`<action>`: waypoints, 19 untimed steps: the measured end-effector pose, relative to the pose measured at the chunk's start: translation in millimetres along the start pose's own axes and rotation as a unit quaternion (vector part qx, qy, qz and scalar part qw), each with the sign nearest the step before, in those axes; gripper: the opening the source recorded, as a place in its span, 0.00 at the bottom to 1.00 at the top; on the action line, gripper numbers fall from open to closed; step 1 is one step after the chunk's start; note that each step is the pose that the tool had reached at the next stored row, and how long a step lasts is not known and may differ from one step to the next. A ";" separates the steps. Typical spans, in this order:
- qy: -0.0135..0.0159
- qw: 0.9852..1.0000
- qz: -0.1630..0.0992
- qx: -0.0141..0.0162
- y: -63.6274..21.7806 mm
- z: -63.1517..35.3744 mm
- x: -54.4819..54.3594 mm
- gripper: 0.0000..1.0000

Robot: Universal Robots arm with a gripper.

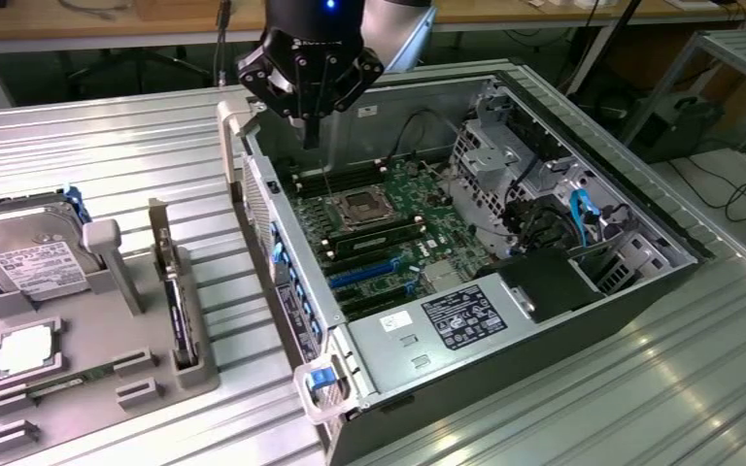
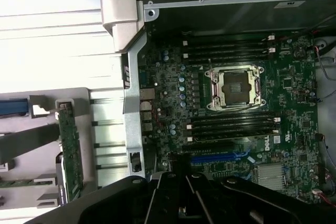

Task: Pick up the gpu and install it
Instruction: 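Reach for the gpu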

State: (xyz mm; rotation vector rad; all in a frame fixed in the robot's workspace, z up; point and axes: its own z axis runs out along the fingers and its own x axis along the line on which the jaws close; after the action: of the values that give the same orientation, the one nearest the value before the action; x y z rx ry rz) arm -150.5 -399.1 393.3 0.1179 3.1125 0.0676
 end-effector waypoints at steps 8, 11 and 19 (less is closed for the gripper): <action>0.000 1.000 0.000 0.000 -0.4 -0.2 5.0 0.11; 0.000 1.000 0.000 0.000 -0.6 -0.2 7.6 0.11; 0.000 1.000 0.000 0.000 -1.1 -0.4 12.7 0.11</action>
State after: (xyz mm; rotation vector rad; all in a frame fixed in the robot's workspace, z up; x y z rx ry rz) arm -163.3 -399.2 393.3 0.1179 3.1125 0.0676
